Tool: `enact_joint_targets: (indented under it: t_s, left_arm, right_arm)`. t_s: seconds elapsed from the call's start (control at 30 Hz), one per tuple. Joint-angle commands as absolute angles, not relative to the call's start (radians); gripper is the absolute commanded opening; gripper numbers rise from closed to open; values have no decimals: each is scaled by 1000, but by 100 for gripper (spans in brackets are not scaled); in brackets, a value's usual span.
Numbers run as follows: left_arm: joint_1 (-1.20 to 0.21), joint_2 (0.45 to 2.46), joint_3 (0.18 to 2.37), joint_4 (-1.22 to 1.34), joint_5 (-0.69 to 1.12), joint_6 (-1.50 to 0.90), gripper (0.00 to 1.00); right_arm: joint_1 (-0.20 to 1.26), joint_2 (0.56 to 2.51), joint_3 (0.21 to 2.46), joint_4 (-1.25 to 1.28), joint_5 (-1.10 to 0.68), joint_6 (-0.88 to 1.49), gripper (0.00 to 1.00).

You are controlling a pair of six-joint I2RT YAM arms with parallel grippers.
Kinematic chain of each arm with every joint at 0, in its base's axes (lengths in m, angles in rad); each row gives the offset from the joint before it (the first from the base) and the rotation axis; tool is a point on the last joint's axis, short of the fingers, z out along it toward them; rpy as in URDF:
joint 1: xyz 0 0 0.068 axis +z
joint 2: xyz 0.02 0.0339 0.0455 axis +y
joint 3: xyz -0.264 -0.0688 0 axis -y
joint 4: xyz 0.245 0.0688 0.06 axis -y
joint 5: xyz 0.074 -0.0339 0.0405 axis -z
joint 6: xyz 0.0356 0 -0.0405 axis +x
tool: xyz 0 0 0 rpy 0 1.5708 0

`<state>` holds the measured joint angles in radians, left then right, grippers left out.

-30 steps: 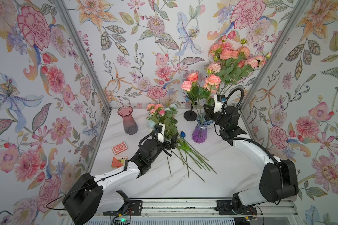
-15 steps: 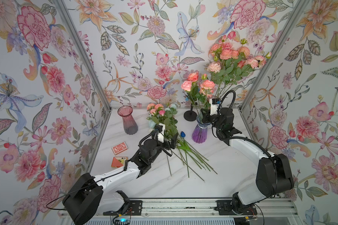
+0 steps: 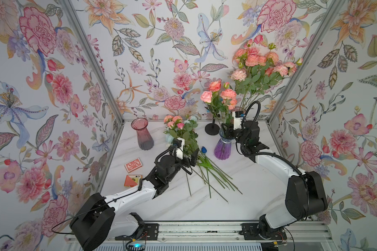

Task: Place the pink flowers into the vase
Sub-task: Place the flower in the vase.

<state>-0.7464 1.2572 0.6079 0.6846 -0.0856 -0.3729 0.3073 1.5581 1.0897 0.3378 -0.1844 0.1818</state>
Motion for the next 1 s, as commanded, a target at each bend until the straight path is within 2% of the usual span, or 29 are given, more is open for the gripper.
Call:
enact_joint_targets:
  t_s: [0.0, 0.23, 0.37, 0.53, 0.77, 0.97]
  left_arm:
    - [-757, 1259, 641, 683, -78, -350, 100]
    - [-760, 1252, 640, 683, -82, -348, 100]
    - [-762, 1253, 640, 687, -77, -350, 100]
    - [-762, 1272, 641, 690, -75, -357, 100]
    - [-762, 1287, 638, 701, -99, -358, 100]
    - [-759, 1278, 627, 709, -199, -357, 100]
  right_arm:
    - [311, 1531, 1083, 323, -169, 170, 43]
    - [311, 1490, 1052, 325, -149, 172, 60]
    - [312, 1470, 1050, 305, -150, 171, 75]
    - [310, 1428, 1039, 284, -135, 160, 99]
    - [317, 1346, 1019, 234, -141, 185, 99]
    - [324, 1240, 961, 204, -125, 183, 99]
